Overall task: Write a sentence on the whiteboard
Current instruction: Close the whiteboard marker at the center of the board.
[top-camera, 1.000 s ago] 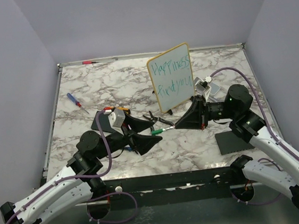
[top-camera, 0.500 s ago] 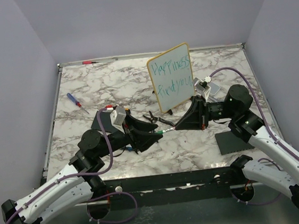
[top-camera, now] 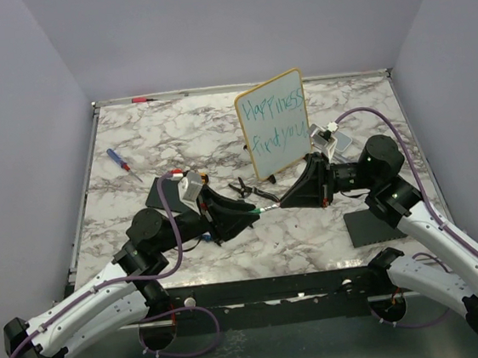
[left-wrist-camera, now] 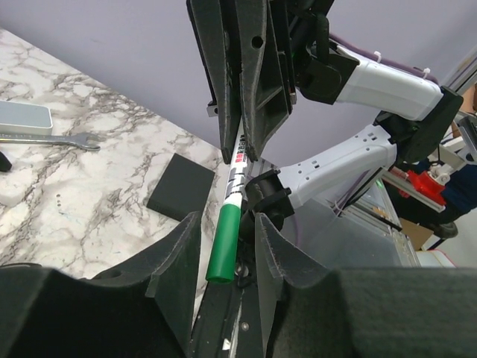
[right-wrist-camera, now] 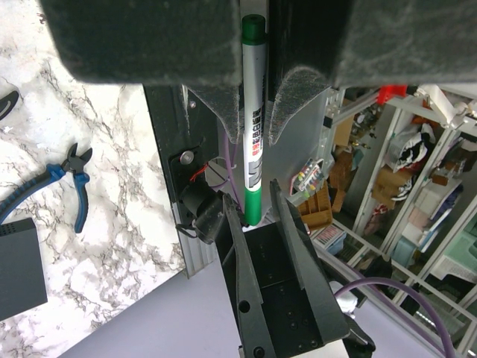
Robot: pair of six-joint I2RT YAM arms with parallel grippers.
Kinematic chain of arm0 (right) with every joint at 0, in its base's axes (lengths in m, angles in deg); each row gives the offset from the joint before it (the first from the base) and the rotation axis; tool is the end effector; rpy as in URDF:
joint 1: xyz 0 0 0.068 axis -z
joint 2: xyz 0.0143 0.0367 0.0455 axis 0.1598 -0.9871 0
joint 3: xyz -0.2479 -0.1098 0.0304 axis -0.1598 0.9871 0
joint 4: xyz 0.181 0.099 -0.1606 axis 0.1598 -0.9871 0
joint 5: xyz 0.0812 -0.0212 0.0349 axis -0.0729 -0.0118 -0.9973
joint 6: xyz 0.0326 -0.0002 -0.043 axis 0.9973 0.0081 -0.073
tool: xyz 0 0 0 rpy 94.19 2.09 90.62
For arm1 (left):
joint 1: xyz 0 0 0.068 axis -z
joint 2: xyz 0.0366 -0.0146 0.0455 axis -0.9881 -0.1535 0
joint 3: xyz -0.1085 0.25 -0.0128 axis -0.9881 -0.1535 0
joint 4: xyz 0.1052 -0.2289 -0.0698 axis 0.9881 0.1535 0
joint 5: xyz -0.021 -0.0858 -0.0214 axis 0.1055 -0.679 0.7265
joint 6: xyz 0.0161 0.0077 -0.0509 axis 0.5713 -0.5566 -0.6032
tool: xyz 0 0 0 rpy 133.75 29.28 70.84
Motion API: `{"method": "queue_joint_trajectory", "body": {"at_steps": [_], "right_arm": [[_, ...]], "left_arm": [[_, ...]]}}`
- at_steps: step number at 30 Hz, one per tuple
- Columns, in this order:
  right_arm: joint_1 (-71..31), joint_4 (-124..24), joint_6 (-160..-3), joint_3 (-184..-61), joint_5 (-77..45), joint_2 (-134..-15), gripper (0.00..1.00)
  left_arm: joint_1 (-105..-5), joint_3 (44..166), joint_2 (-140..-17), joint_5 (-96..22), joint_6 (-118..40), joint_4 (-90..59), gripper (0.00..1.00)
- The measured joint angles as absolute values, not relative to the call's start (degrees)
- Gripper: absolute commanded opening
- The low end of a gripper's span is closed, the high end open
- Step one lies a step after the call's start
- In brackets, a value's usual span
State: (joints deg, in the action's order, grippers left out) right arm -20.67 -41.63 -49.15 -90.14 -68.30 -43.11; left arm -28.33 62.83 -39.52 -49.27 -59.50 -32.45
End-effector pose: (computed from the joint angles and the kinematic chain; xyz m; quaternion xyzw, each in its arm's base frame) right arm 0.1506 0.1220 0.3496 -0.3033 0.6348 0.6384 0.3124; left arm 0.0888 -0.1379 0.3262 0.2504 0.5807 -0.5986 0.4916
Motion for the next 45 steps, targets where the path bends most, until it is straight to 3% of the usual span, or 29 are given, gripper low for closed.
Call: {"method": "queue_joint_trajectory", "body": {"at_steps": [6, 45], "right_arm": [[-20.67, -41.63, -49.15, -90.14, -68.3, -43.08, 0.0], [-20.36, -25.72, -40.87, -84.33, -70.66, -43.63, 0.01]], "left_arm": [[-28.35, 62.74, -39.56, -49.71, -60.13, -33.26, 0.0], [-29.9, 62.04, -42.66, -55.72, -62.89, -40.15, 0.02]]}}
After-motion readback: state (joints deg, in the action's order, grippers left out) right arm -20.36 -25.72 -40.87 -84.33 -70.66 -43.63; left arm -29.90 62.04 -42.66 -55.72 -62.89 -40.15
